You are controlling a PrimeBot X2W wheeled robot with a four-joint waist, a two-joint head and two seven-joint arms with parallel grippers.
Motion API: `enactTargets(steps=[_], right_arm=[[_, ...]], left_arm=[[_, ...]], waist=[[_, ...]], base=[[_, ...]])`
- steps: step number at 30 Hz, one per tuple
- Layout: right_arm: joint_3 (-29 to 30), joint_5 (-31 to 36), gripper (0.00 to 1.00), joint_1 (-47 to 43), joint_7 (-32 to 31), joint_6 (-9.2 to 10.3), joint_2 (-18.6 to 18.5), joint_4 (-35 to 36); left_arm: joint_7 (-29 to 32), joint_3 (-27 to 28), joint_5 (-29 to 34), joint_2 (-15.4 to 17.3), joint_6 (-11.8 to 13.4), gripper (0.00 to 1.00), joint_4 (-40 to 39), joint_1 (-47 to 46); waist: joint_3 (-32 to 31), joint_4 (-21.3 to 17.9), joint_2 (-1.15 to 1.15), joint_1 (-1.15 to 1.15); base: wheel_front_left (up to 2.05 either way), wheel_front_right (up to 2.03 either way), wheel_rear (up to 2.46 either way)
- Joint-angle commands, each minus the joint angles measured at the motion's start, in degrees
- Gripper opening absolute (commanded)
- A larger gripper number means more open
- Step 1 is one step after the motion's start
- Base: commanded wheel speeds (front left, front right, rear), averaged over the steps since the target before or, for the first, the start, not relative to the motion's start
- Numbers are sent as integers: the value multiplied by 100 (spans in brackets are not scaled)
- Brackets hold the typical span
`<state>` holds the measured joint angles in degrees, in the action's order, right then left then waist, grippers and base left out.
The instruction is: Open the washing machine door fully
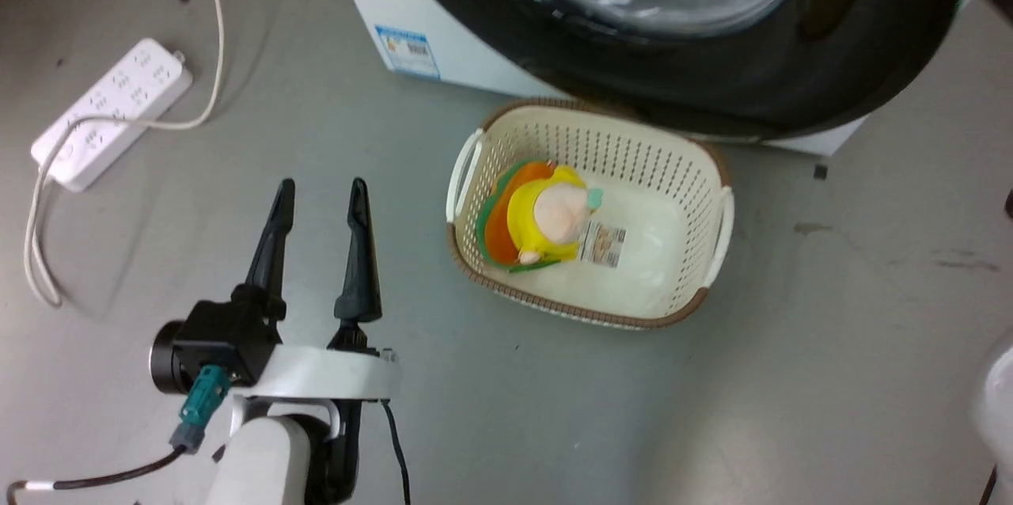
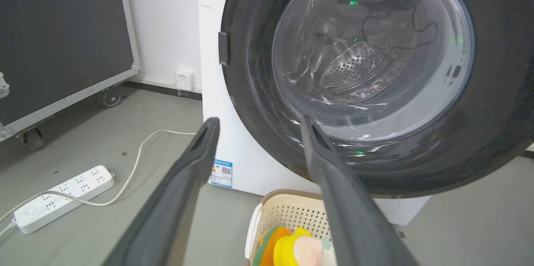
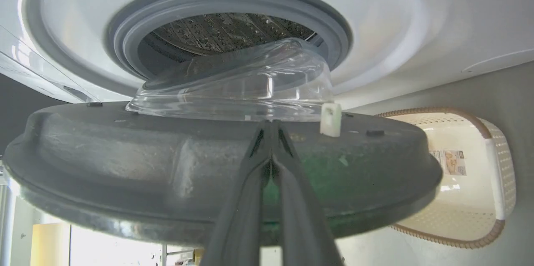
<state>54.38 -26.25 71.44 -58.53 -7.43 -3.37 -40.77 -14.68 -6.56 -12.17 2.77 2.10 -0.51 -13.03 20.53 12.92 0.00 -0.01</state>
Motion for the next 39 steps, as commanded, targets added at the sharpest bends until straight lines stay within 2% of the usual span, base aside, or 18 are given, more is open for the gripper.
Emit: enactTargets(steps=[1, 4, 5, 14, 19, 20, 27, 33, 37, 39], right_arm=[[-39, -45, 0, -136, -48, -6, 34, 32], [-293, -366, 0, -443, -202, -6, 45, -53], [-678, -776, 0, -720, -203, -6, 47, -254], [-2044, -2117, 0, -1477, -127, -6, 48, -730], [-2914, -3075, 0, -1897, -94, -6, 48, -810], [-3566, -3731, 0, -2168, -59, -6, 48, -736], [-5285, -5243, 0, -2949, 280, -6, 49, -184], [-6514, -6050, 0, -3411, 780, -6, 49, 308], [-7126, -6426, 0, -3484, 1260, -6, 49, 400], [-7197, -6504, 0, -3479, 1367, -6, 49, 378]], left_arm=[[-32, 3, 36, 10, 31, 100, 18, 67], [-32, 10, 56, 10, 27, 100, 61, 164], [-32, 19, 76, 10, 13, 100, 103, 256], [-32, 15, 121, 10, -28, 100, 195, 461], [-32, -45, 114, 10, -52, 100, 395, 637], [-32, -96, 103, 10, -86, 100, 537, 704], [-32, -245, 91, 10, -176, 100, 809, 789], [-32, -365, 102, 10, -206, 100, 932, 816], [-32, -461, 273, 24, -326, 100, 1116, 830], [-32, -432, 280, 23, -343, 100, 1140, 832]], waist=[[-160, -79, 0, 1], [-344, -123, 0, 1], [-505, -154, 0, 1], [-877, -185, 0, 1], [-1094, -198, 0, 1], [-1200, -197, 0, 1], [-1344, -180, 0, 1], [-1334, -114, 0, 1], [-1348, -53, 0, 1], [-1373, -59, 0, 1]], base=[[0, 0, 0], [0, 0, 0], [0, 0, 0], [0, 0, 0], [0, 0, 0], [0, 0, 0], [0, 0, 0], [0, 0, 0], [0, 0, 0], [0, 0, 0]])
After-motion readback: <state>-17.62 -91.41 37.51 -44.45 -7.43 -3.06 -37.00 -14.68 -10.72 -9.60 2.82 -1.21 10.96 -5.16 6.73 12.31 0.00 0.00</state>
